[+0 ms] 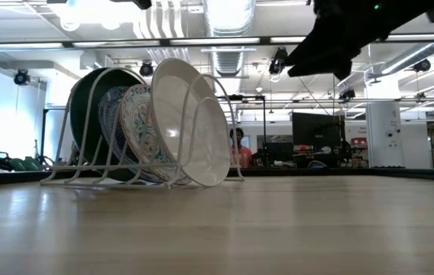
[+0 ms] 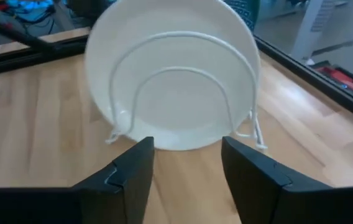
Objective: Sort dishes
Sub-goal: Move the dish rack
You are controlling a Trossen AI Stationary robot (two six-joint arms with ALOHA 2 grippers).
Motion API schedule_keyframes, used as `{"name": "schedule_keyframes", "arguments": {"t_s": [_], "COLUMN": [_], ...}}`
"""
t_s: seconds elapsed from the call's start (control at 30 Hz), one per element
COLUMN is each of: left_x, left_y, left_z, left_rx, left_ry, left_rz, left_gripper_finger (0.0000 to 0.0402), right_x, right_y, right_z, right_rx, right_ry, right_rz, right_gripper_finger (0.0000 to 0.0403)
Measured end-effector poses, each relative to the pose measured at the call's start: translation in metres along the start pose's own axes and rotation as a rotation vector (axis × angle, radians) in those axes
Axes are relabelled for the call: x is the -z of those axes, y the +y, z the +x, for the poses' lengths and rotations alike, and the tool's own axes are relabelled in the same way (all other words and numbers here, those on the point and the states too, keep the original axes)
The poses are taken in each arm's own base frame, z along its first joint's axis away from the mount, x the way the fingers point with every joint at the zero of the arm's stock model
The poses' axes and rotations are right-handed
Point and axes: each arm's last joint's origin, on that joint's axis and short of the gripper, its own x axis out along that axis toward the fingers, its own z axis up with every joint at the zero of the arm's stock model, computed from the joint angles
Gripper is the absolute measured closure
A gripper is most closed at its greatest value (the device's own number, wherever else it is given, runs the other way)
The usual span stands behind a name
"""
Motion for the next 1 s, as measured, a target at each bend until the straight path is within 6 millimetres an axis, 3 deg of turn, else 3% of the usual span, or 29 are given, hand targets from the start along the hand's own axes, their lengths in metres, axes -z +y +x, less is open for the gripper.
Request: {"name": "schedule_keyframes", "arguments": {"t_s": [0.2, 0.5, 0.73, 1.0], "left_x": [0.020, 0.024, 0.023, 0.022], "left_y": [-0.012, -0.012, -0.010, -0.010], "left_z": [-0.004, -0.001, 0.001, 0.001], "left_rx": [-0.006, -0.122, -0.180, -0.202], "left_ry": [-0.007, -0.174, -0.268, -0.314], "left_rz": [-0.036, -0.096, -0.089, -0.090], "left_gripper_finger": [0.0391, 0.0400, 0.0401, 0.0401], "right_x": [-0.005, -0.021, -0.027, -0.036], "right_y": [-0.015, -0.024, -0.025, -0.040], "right_z": [0.022, 0.051, 0.077, 0.103], "right_rx": [0.000, -0.025, 0.004, 0.071], "right_ry": [-0.022, 0.008, 0.042, 0.049], "right_rz": [0.003, -0.060, -0.101, -0.115], "right_gripper_finger": [0.0279, 0.0392, 0.0399, 0.0402]}}
